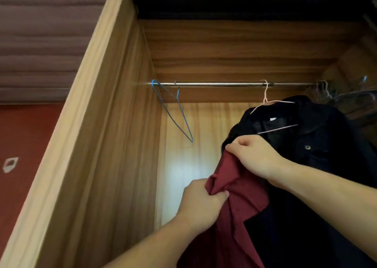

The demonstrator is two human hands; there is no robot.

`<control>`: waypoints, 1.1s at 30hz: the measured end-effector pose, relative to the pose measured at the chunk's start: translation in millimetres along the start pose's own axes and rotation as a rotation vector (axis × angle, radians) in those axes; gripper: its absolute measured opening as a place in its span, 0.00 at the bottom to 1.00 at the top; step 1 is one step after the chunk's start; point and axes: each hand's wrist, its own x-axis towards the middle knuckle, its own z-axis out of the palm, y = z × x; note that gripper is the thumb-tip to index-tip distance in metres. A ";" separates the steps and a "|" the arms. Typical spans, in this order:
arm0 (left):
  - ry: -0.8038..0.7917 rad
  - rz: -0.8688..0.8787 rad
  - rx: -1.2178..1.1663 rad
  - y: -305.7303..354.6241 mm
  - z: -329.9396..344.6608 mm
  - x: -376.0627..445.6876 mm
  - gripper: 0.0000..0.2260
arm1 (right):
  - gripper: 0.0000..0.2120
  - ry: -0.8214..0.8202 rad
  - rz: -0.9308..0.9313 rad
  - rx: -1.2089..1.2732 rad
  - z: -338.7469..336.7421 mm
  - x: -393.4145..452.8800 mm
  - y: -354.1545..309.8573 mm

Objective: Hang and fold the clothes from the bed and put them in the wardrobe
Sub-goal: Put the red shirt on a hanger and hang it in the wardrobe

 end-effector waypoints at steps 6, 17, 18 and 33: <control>0.218 -0.012 0.358 -10.1 -61.8 53.1 0.08 | 0.21 0.044 -0.093 -0.128 39.1 66.2 15.0; 0.224 -0.062 1.269 25.8 -135.9 115.6 0.10 | 0.08 0.297 -0.333 -0.021 129.0 161.7 -104.2; 0.207 -0.065 1.316 28.5 -138.9 117.5 0.09 | 0.10 0.323 -0.361 -0.033 136.5 166.4 -117.0; 0.150 0.068 1.491 34.1 -138.9 128.7 0.13 | 0.11 0.469 -0.216 -0.150 128.7 240.8 -111.6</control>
